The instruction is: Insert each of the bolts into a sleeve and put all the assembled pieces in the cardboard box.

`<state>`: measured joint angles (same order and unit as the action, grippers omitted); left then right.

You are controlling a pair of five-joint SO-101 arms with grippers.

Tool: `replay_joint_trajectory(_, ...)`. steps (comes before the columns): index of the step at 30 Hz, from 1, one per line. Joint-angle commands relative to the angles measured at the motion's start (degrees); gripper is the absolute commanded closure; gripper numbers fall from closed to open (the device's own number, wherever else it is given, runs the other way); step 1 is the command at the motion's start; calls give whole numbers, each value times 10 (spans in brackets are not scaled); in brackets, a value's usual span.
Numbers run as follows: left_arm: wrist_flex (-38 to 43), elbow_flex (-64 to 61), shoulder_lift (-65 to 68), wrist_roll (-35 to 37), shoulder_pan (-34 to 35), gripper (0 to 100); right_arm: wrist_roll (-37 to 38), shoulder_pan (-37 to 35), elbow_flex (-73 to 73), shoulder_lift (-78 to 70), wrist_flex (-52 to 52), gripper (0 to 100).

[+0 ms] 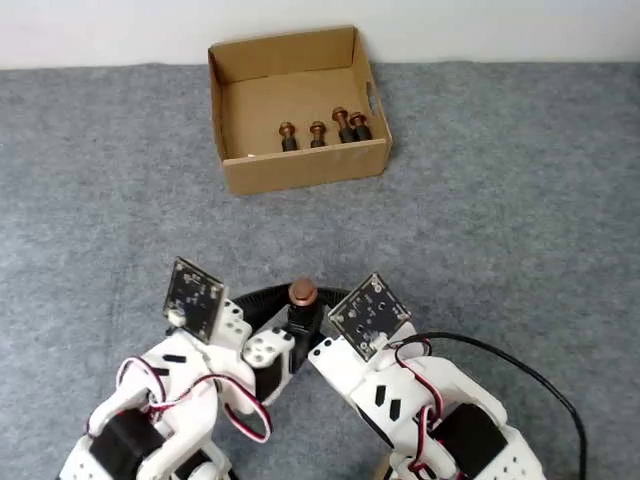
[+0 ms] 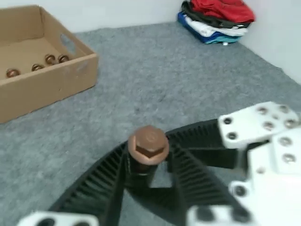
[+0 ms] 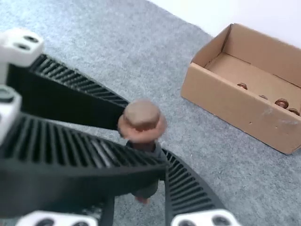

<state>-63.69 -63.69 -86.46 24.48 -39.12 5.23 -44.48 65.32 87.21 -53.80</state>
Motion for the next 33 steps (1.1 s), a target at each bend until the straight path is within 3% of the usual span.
replay_joint_trajectory(1,-36,-14,7,-2,-8,751,6,8,-19,7,17,990)
replay_joint_trajectory(6,-57,18,7,-39,47,747,6,8,-19,7,17,990)
replay_joint_trajectory(14,-120,136,7,-43,59,750,5,8,-17,6,14,990)
replay_joint_trajectory(17,-136,171,7,-48,93,759,4,12,-16,7,13,990)
replay_joint_trajectory(22,-147,176,3,-149,175,989,2,74,-16,7,13,990)
replay_joint_trajectory(27,-131,119,3,-170,281,996,-4,147,-15,7,13,990)
replay_joint_trajectory(33,-77,-41,3,-188,375,996,-117,238,-10,1,11,990)
